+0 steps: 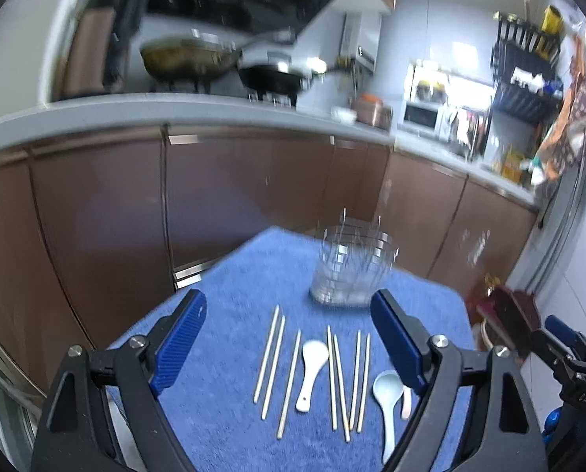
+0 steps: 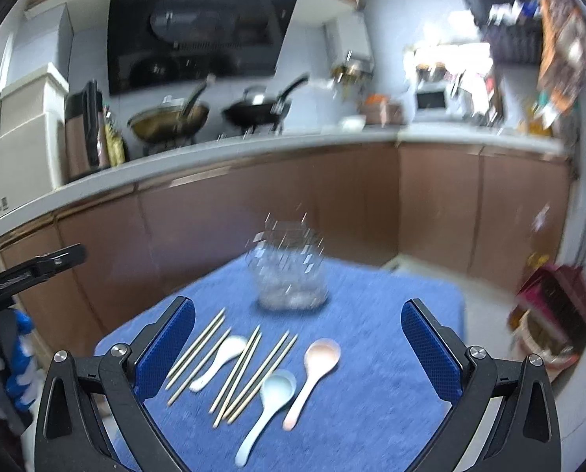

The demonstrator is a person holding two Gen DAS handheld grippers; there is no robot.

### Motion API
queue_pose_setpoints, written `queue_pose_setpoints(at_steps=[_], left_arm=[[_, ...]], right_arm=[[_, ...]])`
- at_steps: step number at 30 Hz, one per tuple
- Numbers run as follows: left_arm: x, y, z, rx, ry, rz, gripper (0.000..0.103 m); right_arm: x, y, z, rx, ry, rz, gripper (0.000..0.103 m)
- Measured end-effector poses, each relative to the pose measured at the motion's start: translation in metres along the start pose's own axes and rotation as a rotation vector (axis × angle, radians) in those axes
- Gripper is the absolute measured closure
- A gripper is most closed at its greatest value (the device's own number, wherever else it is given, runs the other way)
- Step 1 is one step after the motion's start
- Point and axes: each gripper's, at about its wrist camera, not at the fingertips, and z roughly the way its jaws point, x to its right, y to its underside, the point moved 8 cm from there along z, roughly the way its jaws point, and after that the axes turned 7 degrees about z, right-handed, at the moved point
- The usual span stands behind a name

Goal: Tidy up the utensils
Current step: 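Lower the right gripper onto the light blue spoon and close on it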

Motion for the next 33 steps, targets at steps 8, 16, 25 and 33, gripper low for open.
queue_pose_setpoints(at_steps=[8,16,25,33], left_arm=[[0.002,0.032,0.075,-0.209,0.061,0.015,0.019],[0.004,0.052,0.143,-0.392,0.107,0.023,0.037],[0.001,0.072,0.216,-0.621,0.169,-0.02,0.07],[-0.007,0.093,0.249,-0.724,0.165,-0.043,0.082]], right_arm=[[0.013,0.055,0.067,-0.29,-0.131,0.049,0.028],[0.021,0.094,0.114,-0.449,-0.187,0.066,0.054],[0.032,0.115,0.151,-0.563,-0.224,0.075,0.064],[0.035,0.121,0.16,-0.606,-0.241,0.077,0.066]])
